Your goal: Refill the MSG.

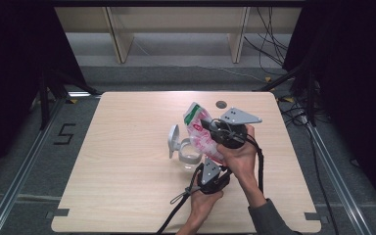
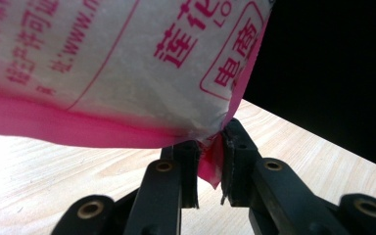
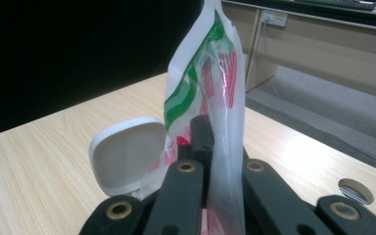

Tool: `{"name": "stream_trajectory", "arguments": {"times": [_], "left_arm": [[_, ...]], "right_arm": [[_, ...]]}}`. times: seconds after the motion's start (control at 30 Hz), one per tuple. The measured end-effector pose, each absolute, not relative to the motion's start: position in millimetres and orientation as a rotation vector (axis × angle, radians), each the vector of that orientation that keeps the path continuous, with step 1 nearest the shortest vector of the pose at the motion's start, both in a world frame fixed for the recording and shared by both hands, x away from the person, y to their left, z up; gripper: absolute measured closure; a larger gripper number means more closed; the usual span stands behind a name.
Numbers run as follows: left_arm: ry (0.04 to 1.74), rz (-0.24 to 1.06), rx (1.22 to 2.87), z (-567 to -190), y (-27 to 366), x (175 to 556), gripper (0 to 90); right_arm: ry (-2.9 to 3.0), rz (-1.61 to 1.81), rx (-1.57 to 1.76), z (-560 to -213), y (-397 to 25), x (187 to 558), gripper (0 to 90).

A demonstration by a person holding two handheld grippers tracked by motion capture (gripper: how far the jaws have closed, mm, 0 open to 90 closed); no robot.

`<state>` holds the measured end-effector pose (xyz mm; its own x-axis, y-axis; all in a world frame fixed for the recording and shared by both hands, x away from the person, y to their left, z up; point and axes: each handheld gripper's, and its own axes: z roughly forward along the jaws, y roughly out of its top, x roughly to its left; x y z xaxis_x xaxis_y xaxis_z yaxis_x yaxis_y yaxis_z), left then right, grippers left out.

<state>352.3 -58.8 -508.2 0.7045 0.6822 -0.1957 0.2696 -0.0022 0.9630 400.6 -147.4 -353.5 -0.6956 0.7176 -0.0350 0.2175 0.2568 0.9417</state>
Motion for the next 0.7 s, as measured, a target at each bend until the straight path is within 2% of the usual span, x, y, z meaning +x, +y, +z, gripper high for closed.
{"name": "stream_trajectory", "arguments": {"times": [0.7], "left_arm": [[0.787, 0.368, 1.582, -506.8, -61.5, 353.3, 78.6]], "right_arm": [[2.091, 1.429, 0.855, -355.2, -143.0, 403.3, 90.0]]}}
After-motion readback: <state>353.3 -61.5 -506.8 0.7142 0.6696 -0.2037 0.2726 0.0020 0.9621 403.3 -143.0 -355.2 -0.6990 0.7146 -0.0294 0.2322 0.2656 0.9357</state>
